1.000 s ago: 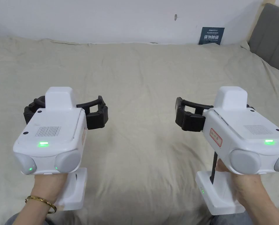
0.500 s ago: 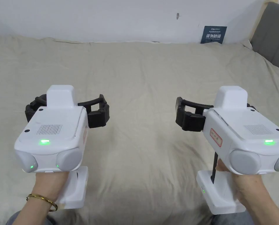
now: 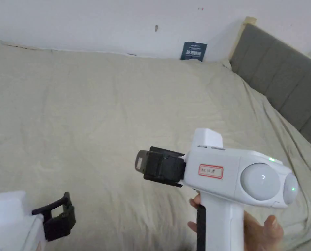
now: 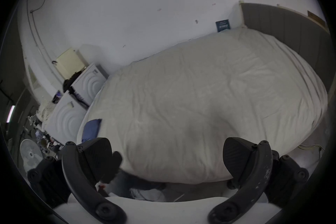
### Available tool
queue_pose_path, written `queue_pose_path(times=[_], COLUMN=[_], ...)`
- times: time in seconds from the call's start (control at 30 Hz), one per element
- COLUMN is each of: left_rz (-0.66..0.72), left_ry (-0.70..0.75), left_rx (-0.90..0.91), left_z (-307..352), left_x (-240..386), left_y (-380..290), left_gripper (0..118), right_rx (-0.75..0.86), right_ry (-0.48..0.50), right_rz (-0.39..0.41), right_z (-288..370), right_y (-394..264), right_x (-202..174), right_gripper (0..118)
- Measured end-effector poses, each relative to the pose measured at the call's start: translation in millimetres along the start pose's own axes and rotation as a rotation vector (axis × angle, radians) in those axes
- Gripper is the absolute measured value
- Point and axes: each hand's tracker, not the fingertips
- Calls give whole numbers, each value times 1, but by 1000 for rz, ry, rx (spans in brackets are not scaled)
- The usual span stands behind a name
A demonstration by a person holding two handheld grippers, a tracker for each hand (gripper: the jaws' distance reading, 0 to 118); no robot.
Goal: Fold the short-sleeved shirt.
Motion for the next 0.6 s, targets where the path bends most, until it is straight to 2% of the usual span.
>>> queue_pose_path(times=[0.13,0.23,0.4,0.53,0.57,0.6], left_rz=[-29,1,-5,-19,-4,9], left_ry=[39,42,56,52,47,45], left_rx=[-57,-89,-96,-116,-123,-130], left_z=[-7,-15,-23,-35,-41,-52], left_x=[-5,-10,-12,-11,-11,-10], left_y=[-17,-22,-21,-15,-12,-6], left_gripper=[118,118,118,118,118,118], right_rx=[51,49,41,100,61,-47], right_ry=[21,-59,-64,-185,-229,-287], right_rz=[11,98,65,106,133,160], right_z=[2,-5,-20,-43,-54,-68], right_y=[-12,-13,-11,-18,-20,-21], right_x=[-3,-10,-8,-3,-1,1], right_gripper=[118,118,118,118,118,118])
